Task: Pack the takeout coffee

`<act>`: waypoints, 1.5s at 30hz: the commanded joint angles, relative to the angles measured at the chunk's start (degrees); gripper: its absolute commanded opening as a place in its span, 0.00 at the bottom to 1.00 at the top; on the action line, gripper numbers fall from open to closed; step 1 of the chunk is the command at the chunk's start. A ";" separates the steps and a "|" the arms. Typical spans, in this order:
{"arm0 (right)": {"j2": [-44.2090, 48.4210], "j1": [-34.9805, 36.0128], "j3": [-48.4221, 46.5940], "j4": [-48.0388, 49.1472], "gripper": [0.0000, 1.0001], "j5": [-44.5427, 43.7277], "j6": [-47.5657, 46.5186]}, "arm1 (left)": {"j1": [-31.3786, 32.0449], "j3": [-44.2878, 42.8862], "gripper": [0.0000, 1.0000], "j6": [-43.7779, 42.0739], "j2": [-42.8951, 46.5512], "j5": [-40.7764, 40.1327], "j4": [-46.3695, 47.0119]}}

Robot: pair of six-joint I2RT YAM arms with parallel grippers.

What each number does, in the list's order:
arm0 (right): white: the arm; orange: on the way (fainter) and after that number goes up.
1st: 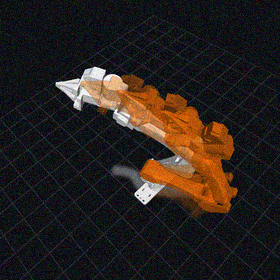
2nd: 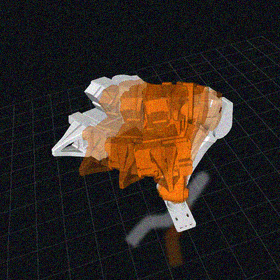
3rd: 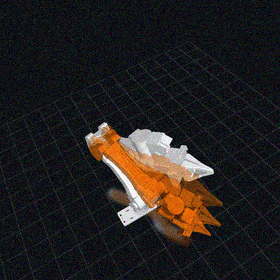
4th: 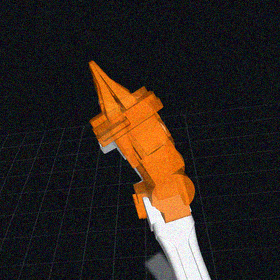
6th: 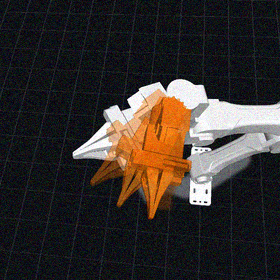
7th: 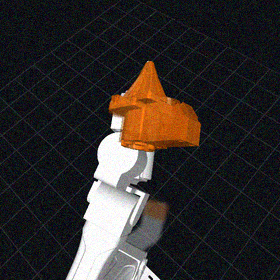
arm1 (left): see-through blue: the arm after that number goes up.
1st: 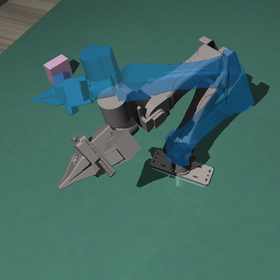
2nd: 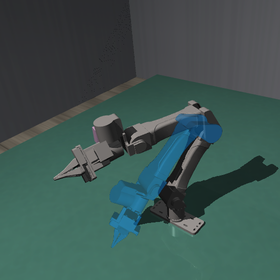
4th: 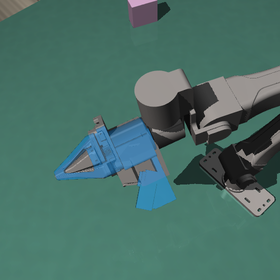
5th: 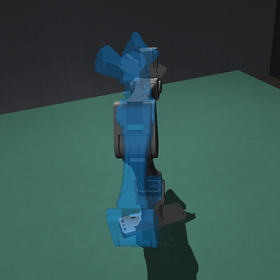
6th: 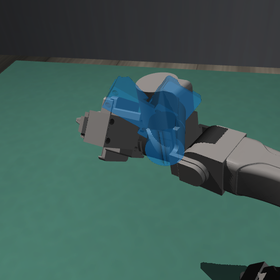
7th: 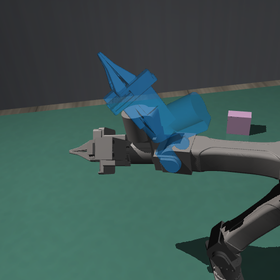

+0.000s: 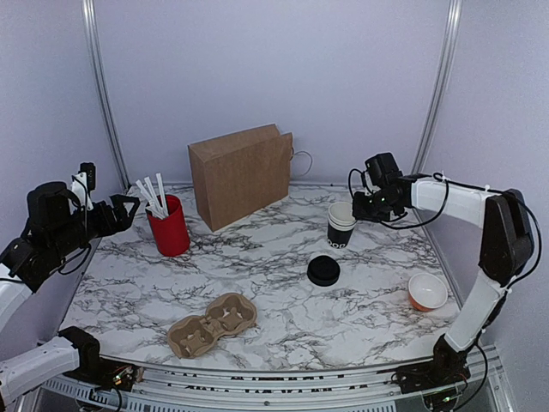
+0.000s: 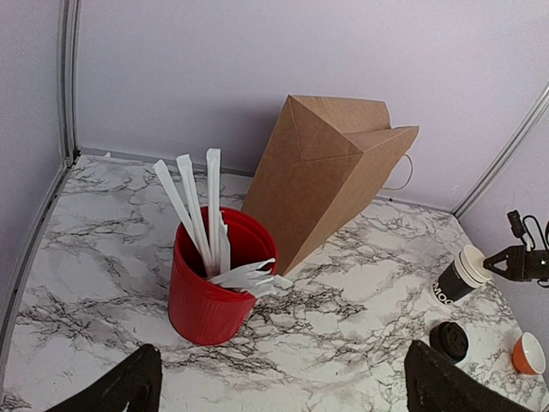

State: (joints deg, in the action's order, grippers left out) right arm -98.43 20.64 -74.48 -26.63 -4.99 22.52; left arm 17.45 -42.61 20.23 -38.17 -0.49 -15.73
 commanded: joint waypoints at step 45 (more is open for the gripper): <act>10.24 1.94 -13.91 -7.12 0.00 -1.16 0.02 | -5.86 0.33 0.99 1.04 -2.10 7.00 3.04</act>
State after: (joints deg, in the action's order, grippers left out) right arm -91.35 21.02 -84.40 -32.32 -6.04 23.53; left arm 11.94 -42.59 20.69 -40.16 5.58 -14.74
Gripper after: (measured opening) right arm 0.014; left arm 0.991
